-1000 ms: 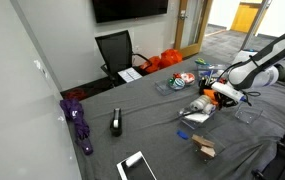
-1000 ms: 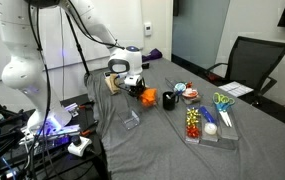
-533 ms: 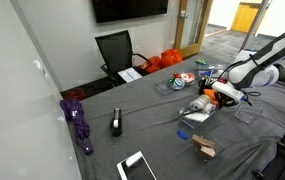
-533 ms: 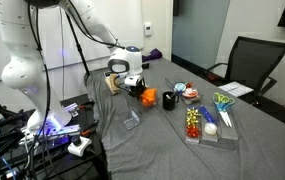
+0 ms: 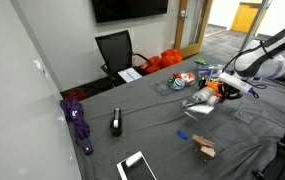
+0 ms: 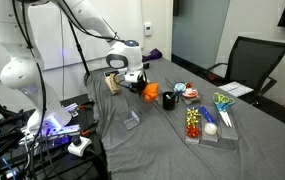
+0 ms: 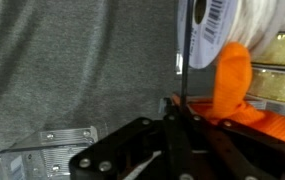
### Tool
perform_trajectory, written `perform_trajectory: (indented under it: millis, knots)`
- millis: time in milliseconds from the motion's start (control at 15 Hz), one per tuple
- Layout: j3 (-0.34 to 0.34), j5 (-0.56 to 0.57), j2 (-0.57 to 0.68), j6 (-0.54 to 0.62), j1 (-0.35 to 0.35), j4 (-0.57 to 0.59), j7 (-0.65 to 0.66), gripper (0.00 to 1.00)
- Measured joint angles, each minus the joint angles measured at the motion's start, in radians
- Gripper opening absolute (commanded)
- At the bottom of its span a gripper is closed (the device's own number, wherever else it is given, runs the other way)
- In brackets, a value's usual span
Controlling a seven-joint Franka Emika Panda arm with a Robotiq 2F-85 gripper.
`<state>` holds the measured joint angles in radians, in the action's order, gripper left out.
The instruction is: Move the container on the left to the right.
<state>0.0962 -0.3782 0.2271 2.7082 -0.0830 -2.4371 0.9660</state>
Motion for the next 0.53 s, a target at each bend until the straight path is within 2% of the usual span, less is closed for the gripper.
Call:
perform_trajectory:
  millis: [533]
  knots:
    - [0.043, -0.028, -0.156, -0.126, -0.053, -0.037, -0.166, 0.01]
